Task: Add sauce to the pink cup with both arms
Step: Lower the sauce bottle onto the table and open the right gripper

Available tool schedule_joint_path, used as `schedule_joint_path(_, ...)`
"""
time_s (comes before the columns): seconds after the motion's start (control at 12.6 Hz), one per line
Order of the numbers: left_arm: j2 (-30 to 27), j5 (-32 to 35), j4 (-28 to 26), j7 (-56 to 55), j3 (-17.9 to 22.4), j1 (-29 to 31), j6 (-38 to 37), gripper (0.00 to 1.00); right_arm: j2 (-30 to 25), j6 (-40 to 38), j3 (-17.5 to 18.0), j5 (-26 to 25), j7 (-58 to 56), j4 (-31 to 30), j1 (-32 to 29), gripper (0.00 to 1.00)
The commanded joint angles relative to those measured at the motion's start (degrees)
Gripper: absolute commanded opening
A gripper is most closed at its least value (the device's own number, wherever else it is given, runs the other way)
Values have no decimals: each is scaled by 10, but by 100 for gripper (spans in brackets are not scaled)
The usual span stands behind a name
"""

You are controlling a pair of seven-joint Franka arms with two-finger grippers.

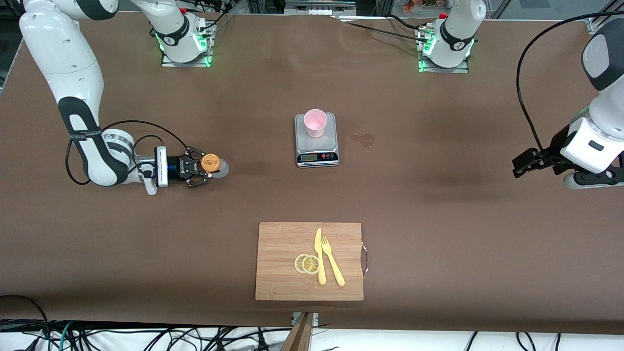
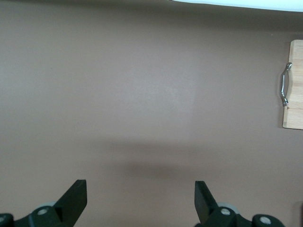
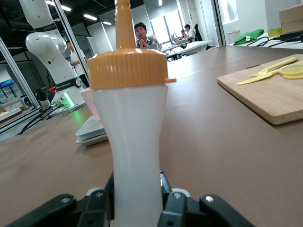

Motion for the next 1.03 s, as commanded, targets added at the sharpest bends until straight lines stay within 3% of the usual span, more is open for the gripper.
schedule_joint_path(0.0,-2,-13,6,10,1,-1,-1,100,7,-19,-2,-10,-4,10,-3,12)
schedule_joint_path(0.16,-2,-10,6,7,1,-2,-1,100,7,-18,-2,-21,0,10,-3,14)
schedule_joint_path(0.24,-2,-8,6,7,1,-1,-1,100,7,-18,-2,-23,4,10,-3,32)
schedule_joint_path(0.32,-1,-6,5,7,1,-1,-1,100,7,-16,-3,-23,7,7,-3,65)
schedule_joint_path(0.4,0,-6,3,6,1,-1,-1,100,3,-15,-3,-25,10,6,-3,89)
schedule_joint_path(0.47,0,-6,2,6,1,0,-1,100,-1,-13,-6,-32,18,5,-3,99)
schedule_joint_path(0.79,-7,-6,1,9,1,5,-11,100,-17,-6,-12,-48,23,1,-5,99)
schedule_joint_path(0.95,-7,-6,-1,7,1,7,-21,100,-50,15,-13,-89,59,-5,-14,99)
